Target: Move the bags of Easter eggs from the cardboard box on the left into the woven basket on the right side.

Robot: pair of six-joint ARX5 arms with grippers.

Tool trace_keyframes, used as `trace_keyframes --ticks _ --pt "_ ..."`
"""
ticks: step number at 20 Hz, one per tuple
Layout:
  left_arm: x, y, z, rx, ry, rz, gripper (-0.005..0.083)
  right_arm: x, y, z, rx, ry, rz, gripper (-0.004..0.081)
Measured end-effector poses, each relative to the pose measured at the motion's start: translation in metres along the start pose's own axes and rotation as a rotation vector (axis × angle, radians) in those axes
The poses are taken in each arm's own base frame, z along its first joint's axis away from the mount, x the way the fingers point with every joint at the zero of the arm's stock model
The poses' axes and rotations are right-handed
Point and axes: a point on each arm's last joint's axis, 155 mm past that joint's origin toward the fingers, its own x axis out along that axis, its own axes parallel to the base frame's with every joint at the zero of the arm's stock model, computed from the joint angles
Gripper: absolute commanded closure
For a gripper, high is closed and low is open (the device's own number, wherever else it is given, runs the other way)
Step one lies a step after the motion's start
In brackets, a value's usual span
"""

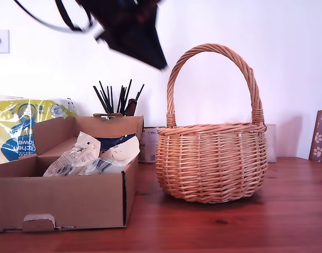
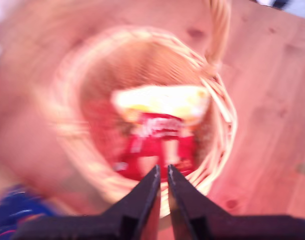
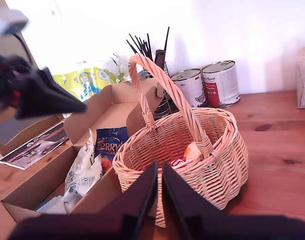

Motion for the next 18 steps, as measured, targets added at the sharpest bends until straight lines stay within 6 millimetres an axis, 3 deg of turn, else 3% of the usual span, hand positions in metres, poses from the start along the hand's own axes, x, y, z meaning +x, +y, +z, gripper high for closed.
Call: trace_keyframes --ticks 2,3,8,13,14,15,17,18 --pt "-0.011 0.010 0.004 0.007 -0.027 0.031 0.0794 0.000 0.000 0.000 0.000 0.000 0.000 0.0782" --pt "-0.016 0.014 -0.004 0.000 -0.025 0.041 0.0794 0.000 0.000 0.000 0.000 0.000 0.000 0.0782" --pt "-0.036 0.047 -0.077 -0.056 0.006 0.134 0.0794 0.000 0.000 0.000 0.000 0.000 0.000 0.0782" --pt "-0.067 0.086 -0.124 -0.099 -0.020 0.253 0.0792 0.000 0.000 0.000 0.000 0.000 0.000 0.0782" --pt "-0.070 0.092 -0.130 -0.115 -0.011 0.262 0.0750 0.000 0.000 0.000 0.000 0.000 0.000 0.0782" --pt "-0.070 0.096 -0.132 -0.127 -0.010 0.261 0.0567 0.000 0.000 0.000 0.000 0.001 0.000 0.0782" --pt "-0.063 0.099 -0.136 -0.134 -0.002 0.247 0.0088 0.000 0.000 0.000 0.000 0.001 0.000 0.0782" --pt "-0.056 0.101 -0.140 -0.116 0.013 0.245 -0.0003 0.000 0.000 0.000 0.000 0.000 0.000 0.0782"
